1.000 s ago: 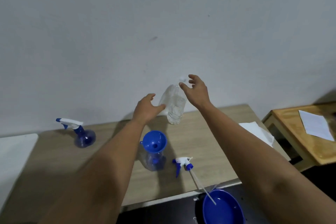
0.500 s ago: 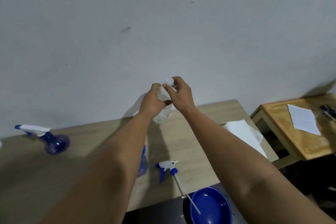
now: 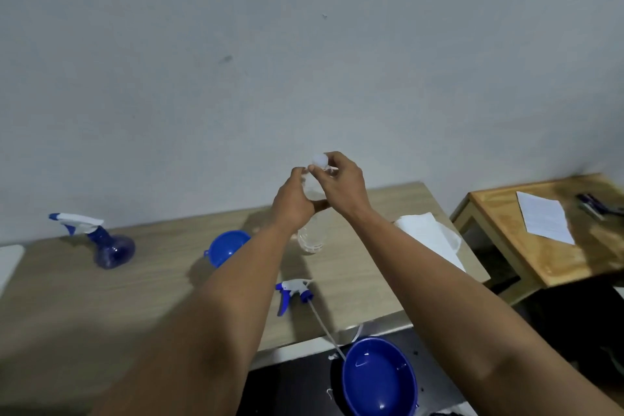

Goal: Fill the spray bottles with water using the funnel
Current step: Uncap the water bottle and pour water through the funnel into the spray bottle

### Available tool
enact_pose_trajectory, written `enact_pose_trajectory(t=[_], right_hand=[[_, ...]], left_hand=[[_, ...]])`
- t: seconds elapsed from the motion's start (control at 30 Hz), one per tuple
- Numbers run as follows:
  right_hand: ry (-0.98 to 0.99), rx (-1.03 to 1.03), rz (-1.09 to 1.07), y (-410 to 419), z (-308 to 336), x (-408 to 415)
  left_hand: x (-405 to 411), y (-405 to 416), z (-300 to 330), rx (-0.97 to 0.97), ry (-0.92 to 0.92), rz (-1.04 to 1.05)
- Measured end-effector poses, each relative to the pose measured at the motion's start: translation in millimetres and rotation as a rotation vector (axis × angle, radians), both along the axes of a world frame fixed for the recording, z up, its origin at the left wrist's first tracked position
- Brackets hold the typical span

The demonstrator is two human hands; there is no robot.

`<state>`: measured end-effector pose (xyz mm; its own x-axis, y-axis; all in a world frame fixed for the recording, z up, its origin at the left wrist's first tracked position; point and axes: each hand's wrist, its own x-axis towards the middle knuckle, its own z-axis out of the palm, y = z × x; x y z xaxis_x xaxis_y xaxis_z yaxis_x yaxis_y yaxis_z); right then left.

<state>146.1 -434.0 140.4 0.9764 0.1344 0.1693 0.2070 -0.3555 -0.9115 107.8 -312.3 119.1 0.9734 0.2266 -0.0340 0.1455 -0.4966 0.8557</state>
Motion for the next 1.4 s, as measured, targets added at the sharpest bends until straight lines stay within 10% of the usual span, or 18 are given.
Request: enact_pose_trajectory(t=[1.4], right_hand=[[0.084,0.265,0.200,-42,-20,-36]], left_hand=[[-46,-34,-29,0.105,0.018,0.086]])
